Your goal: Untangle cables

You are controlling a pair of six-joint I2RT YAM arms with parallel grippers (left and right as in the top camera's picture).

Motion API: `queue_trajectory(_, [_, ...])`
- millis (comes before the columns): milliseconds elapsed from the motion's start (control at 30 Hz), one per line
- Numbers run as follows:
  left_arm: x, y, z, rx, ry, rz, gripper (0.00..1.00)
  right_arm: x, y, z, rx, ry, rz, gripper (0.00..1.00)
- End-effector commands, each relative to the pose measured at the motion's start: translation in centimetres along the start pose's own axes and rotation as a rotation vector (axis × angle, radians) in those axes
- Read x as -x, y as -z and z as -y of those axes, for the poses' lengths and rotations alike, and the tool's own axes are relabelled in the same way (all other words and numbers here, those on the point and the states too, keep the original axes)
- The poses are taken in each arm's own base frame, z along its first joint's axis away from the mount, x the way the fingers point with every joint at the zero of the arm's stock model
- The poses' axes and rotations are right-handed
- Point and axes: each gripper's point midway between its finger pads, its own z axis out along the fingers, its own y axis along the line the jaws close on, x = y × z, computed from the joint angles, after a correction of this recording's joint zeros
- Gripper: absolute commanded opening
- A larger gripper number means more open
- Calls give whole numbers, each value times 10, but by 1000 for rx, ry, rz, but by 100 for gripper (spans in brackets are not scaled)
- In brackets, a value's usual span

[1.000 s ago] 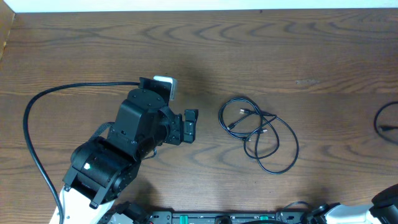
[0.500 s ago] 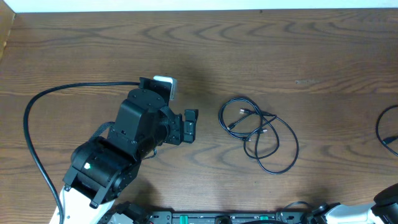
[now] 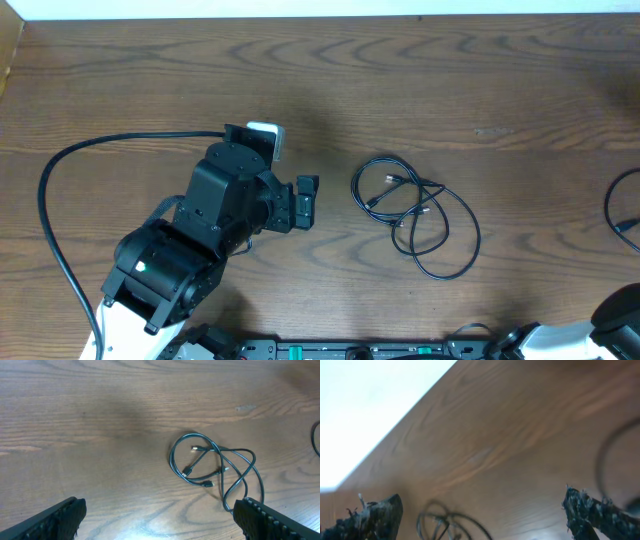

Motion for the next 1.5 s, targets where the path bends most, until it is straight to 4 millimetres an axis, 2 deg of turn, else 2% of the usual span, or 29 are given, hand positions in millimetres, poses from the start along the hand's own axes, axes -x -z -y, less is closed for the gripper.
queue_trajectory(0, [7, 4, -1, 10, 5, 20, 99, -11, -14, -40, 77, 124, -54, 99])
queue_trajectory(167, [7, 4, -1, 10, 5, 20, 99, -45, -33, -79, 126, 170, -190, 99])
queue_trajectory(333, [7, 4, -1, 10, 5, 19, 99, -79, -45, -102, 112, 216, -315, 99])
queue_trajectory(500, [7, 4, -1, 10, 5, 20, 99, -116, -56, -106, 36, 282, -447, 99])
queue_trajectory(633, [7, 4, -1, 9, 5, 20, 99, -151, -67, -115, 50, 325, -558, 99])
queue_trajectory(867, [7, 4, -1, 10, 5, 20, 100, -226, -92, -122, 76, 403, -769, 99])
queue_trajectory(1233, [7, 4, -1, 10, 5, 20, 99, -314, -134, -135, 49, 391, -884, 96])
queue_trajectory(1333, [7, 4, -1, 10, 5, 20, 99, -332, -143, -139, 47, 408, -886, 85])
queue_trajectory(1467, [7, 4, -1, 10, 5, 19, 99, -342, -154, -133, -60, 401, -847, 43])
